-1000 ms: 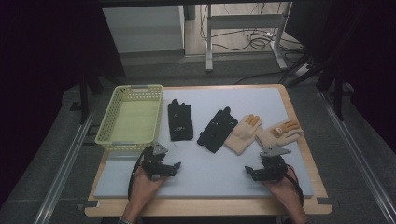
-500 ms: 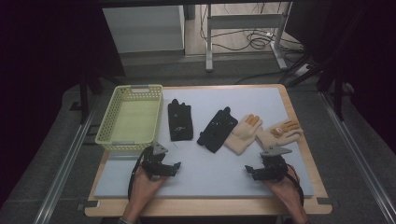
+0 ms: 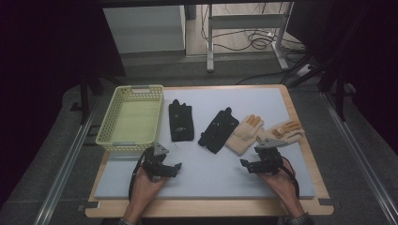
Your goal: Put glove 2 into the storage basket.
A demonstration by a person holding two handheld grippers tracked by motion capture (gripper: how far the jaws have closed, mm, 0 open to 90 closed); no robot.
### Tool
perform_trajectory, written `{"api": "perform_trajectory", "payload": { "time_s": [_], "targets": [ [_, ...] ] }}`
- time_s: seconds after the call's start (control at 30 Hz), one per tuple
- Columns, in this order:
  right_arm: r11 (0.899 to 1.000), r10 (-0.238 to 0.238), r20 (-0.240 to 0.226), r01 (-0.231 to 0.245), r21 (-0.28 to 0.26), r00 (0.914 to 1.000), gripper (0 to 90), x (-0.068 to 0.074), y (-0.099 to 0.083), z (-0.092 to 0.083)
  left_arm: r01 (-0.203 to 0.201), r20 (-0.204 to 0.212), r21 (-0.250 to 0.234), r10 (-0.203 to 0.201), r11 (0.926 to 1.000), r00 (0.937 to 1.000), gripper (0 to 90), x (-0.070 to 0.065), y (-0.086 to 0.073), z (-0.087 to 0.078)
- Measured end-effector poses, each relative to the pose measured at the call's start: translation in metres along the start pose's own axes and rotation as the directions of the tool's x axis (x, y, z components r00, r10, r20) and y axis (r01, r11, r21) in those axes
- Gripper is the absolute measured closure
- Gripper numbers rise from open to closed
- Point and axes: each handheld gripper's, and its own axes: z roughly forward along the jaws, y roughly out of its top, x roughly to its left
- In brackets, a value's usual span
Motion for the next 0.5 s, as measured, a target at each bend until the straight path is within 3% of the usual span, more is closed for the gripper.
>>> {"api": "perform_trajectory", "payload": {
  "time_s": [0.33, 0.5],
  "targets": [
    [0.999, -0.033, -0.01, 0.033, 0.009, 0.9994, 20.1, 0.004, 0.038, 0.021, 0.0, 0.0, 0.0, 0.0, 1.0, 1.0, 8.1, 0.0, 0.0, 0.0],
    [0.999, -0.043, -0.024, 0.043, 0.018, 0.9988, 26.2, 0.004, 0.066, 0.039, 0.0, 0.0, 0.0, 0.0, 1.0, 1.0, 8.1, 0.0, 0.0, 0.0]
  ]
}}
